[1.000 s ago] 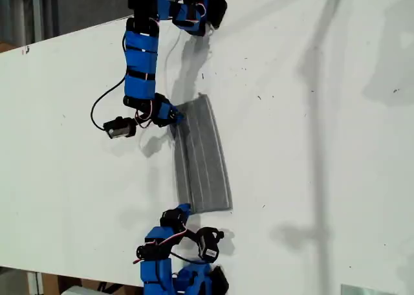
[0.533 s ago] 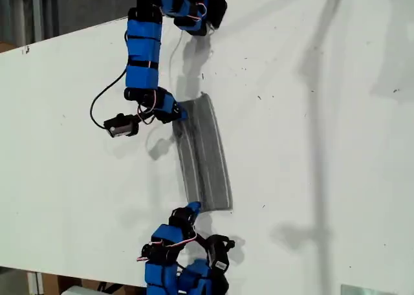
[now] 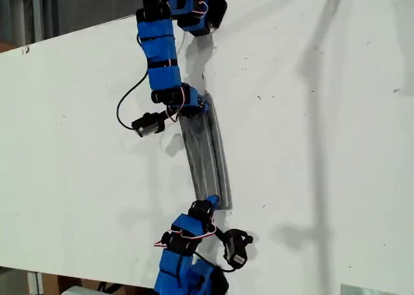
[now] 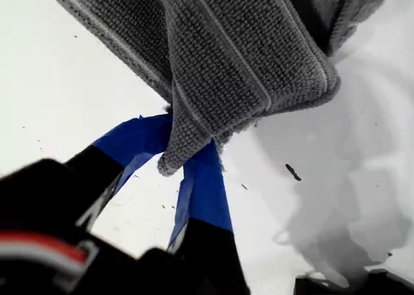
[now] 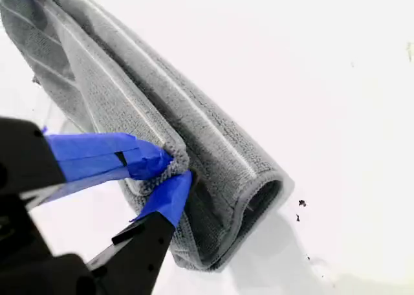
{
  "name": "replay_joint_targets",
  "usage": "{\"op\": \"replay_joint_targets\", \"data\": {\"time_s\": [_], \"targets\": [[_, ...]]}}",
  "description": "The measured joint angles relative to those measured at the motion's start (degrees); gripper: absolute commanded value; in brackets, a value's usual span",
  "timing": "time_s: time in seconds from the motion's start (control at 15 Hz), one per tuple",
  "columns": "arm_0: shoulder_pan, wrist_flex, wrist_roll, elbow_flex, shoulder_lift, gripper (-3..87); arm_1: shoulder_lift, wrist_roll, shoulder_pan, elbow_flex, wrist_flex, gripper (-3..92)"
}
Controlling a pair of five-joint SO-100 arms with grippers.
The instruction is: Grasp corners of a square towel and fold twice.
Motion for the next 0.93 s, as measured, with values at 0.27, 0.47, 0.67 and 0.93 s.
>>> {"op": "replay_joint_targets", "data": {"time_s": [0.27, 0.47, 0.67, 0.93], "targets": [[0.09, -2.02, 0.0, 2.55, -0.35, -0.3, -1.49, 1.49, -1.76, 0.09, -1.41, -0.1], [-0.09, -2.9, 0.0, 4.22, -0.35, 10.4, -2.11, 1.49, -1.32, 0.09, -1.76, 17.4], [-0.09, -1.14, 0.0, 4.31, 1.67, 18.5, -2.11, 1.49, -0.97, 0.09, -0.97, 30.8], [-0.79, 7.47, 0.79, 5.63, 13.97, 18.5, 0.44, 1.49, -0.35, 0.09, 1.85, 32.1]]}}
